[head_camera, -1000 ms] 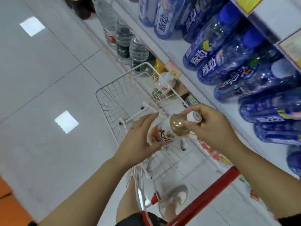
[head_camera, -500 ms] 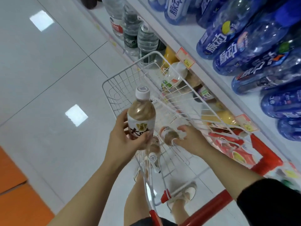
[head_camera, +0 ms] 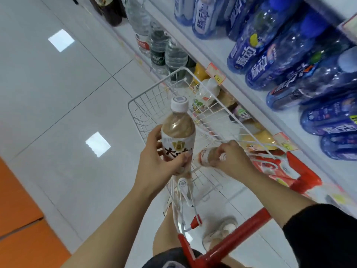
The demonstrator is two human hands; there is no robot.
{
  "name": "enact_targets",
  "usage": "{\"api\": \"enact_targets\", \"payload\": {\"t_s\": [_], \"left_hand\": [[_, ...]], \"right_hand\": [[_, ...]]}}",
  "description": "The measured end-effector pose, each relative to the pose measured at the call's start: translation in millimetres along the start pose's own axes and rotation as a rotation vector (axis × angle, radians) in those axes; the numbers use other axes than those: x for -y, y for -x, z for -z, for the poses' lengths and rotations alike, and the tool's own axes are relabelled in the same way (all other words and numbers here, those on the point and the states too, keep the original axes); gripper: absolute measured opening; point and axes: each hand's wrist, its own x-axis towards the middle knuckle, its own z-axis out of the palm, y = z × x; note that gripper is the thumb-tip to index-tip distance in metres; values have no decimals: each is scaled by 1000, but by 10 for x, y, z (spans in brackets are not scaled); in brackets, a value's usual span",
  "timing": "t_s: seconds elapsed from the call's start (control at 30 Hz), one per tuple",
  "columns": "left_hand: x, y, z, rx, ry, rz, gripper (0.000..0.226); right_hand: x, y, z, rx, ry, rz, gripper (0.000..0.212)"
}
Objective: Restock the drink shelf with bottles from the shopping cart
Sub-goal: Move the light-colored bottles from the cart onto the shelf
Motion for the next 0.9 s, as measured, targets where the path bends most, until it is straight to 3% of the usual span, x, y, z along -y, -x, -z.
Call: {"api": "enact_targets", "payload": {"t_s": [0.2,0.4,0.47,0.53,0.6,0.7,0.9], "left_hand": [[-976,443,-127,34,14,-191,70],[-2008,1136,-409,76,83,-450,68],[-2317,1382,-538,94,96,-560,69],[-2585,1625,-680,102,107,-659,70],[-2807,1846,-824,102,140,-750,72],[-3111,2153,-1042,147,211,-865,71],[-3690,2585,-1431,262,274,-1079,68]], "right_hand": [[293,1057,1183,-196,-47,188,8],[501,2330,2429,-459,77,386,27],[532,2769,2764,-522,112,438,20],[534,3198,3048,-616,147,501,8],[515,3607,3301,-728,195,572,19],[464,4184,3605,-841,279,649,12],[322,5055,4019,-1100,460,656,8]]}}
